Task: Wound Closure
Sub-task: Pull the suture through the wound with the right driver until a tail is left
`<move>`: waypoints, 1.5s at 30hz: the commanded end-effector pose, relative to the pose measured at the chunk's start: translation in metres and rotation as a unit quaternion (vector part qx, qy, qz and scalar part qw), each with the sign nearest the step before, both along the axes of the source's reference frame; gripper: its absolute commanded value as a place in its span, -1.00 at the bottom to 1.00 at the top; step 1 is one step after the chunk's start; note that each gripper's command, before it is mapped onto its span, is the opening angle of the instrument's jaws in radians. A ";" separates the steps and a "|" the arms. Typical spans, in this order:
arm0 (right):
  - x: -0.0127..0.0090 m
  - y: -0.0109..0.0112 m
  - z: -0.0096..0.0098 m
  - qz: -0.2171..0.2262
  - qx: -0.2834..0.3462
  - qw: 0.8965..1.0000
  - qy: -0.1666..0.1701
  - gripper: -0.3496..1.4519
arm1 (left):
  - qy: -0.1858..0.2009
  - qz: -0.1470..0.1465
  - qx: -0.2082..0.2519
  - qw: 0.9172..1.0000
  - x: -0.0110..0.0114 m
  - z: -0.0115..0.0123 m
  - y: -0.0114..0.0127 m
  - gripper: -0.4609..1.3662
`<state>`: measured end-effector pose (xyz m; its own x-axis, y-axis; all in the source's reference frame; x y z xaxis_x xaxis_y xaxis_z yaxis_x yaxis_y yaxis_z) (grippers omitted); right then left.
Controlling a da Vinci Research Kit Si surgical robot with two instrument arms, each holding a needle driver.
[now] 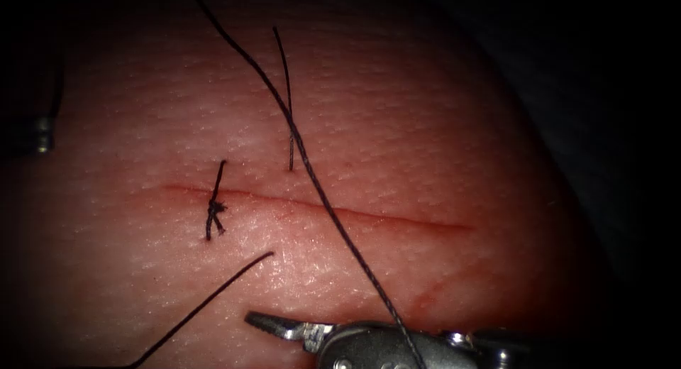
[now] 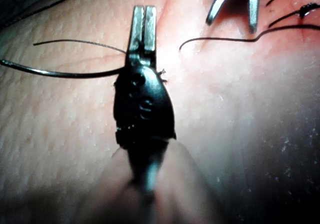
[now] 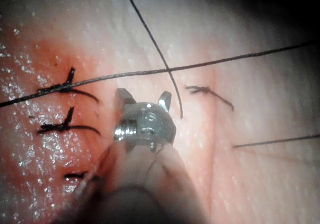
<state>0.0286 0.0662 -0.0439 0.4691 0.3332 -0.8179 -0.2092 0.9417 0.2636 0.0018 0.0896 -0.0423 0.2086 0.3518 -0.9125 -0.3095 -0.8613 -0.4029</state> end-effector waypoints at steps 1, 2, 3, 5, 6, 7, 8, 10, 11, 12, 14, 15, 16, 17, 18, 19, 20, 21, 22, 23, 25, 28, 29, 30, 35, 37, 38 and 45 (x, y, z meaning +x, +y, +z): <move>-0.0002 0.0004 0.0006 0.007 -0.005 1.000 0.000 0.94 | -0.001 0.001 0.000 1.000 0.0000 0.0001 0.0000 -0.88; -0.0005 0.0008 0.0010 0.013 -0.009 1.000 -0.001 0.94 | -0.001 0.001 0.000 1.000 0.0000 0.0002 0.0000 -0.88; -0.0006 0.0011 0.0014 0.018 -0.014 1.000 -0.004 0.94 | -0.001 0.001 0.000 1.000 0.0000 0.0002 0.0000 -0.88; -0.0008 0.0019 0.0024 0.028 -0.015 1.000 -0.003 0.93 | -0.001 0.001 -0.001 1.000 0.0000 0.0003 0.0001 -0.88; -0.0008 0.0023 0.0030 0.028 -0.016 0.999 -0.002 0.91 | -0.001 0.001 -0.001 1.000 -0.0001 0.0004 0.0001 -0.88; -0.0006 0.0026 0.0034 0.028 -0.015 0.999 -0.002 0.91 | -0.001 0.001 -0.001 1.000 -0.0001 0.0004 0.0001 -0.88; -0.0005 0.0028 0.0037 0.029 -0.015 0.999 0.000 0.92 | -0.001 0.001 -0.001 1.000 -0.0001 0.0005 0.0001 -0.88; 0.0000 0.0032 0.0048 0.028 -0.015 0.999 0.002 0.91 | 0.000 0.001 -0.001 1.000 -0.0002 0.0005 0.0001 -0.88; 0.0003 0.0032 0.0051 0.024 -0.013 1.000 0.008 0.90 | 0.000 0.001 -0.001 1.000 -0.0002 0.0005 0.0000 -0.88; 0.0007 0.0031 0.0056 0.019 -0.012 1.000 0.015 0.87 | 0.000 0.001 -0.001 1.000 -0.0002 0.0005 0.0001 -0.88; 0.0012 0.0029 0.0060 0.013 -0.010 1.000 0.021 0.86 | -0.001 0.001 -0.001 1.000 -0.0002 0.0005 0.0001 -0.88; 0.0018 0.0027 0.0063 0.008 -0.008 1.000 0.024 0.85 | -0.001 0.001 -0.001 1.000 -0.0002 0.0005 0.0001 -0.88; 0.0022 0.0026 0.0064 0.005 -0.008 1.000 0.025 0.83 | -0.001 0.001 -0.001 1.000 -0.0002 0.0005 0.0001 -0.88; 0.0024 0.0025 0.0064 0.002 -0.007 1.000 0.026 0.82 | -0.001 0.001 -0.001 1.000 -0.0002 0.0005 0.0001 -0.88; 0.0028 0.0024 0.0065 -0.002 -0.006 1.000 0.028 0.75 | -0.001 0.001 -0.001 1.000 -0.0002 0.0006 0.0001 -0.88; 0.0030 0.0024 0.0065 -0.006 -0.006 0.999 0.031 0.65 | -0.001 0.001 -0.001 1.000 -0.0002 0.0006 0.0001 -0.88; 0.0030 0.0024 0.0065 -0.008 -0.005 0.999 0.033 0.56 | -0.001 0.001 -0.001 1.000 -0.0002 0.0005 0.0001 -0.88; 0.0030 0.0024 0.0065 -0.015 -0.006 0.999 0.038 0.26 | -0.001 0.001 -0.001 1.000 -0.0002 0.0005 0.0001 -0.88; 0.0028 0.0024 0.0065 -0.025 0.011 0.998 0.050 -0.65 | -0.001 0.001 -0.001 1.000 -0.0002 0.0005 0.0001 -0.88; 0.0027 0.0024 0.0064 -0.031 0.014 0.998 0.049 -1.00 | -0.001 0.001 -0.001 1.000 -0.0002 0.0005 0.0001 -0.88; 0.0026 0.0027 0.0063 -0.034 0.019 0.998 0.041 -1.00 | -0.001 0.001 -0.001 1.000 -0.0002 0.0005 0.0001 -0.88; 0.0024 0.0027 0.0059 -0.032 0.020 0.999 0.039 -1.00 | -0.001 0.001 -0.001 1.000 -0.0001 0.0005 0.0001 -0.88; 0.0024 0.0026 0.0056 -0.033 0.021 0.998 0.040 -1.00 | -0.001 0.001 -0.001 1.000 -0.0001 0.0005 0.0001 -0.88; 0.0025 0.0025 0.0053 -0.033 0.021 0.998 0.040 -1.00 | -0.001 0.001 -0.001 1.000 -0.0001 0.0005 0.0001 -0.88; 0.0028 0.0015 0.0034 -0.037 0.029 0.998 0.043 -1.00 | -0.001 0.001 -0.001 1.000 -0.0001 0.0005 0.0001 -0.88; 0.0030 0.0009 0.0027 -0.040 0.031 0.998 0.042 -1.00 | -0.001 0.001 -0.001 1.000 -0.0002 0.0005 0.0001 -0.88; 0.0031 0.0005 0.0023 -0.042 0.031 0.998 0.042 -1.00 | -0.001 0.001 -0.001 1.000 -0.0002 0.0005 0.0001 -0.88; 0.0040 -0.0016 0.0006 -0.053 0.041 0.997 0.039 -1.00 | -0.001 0.001 -0.001 1.000 -0.0002 0.0005 0.0001 -0.88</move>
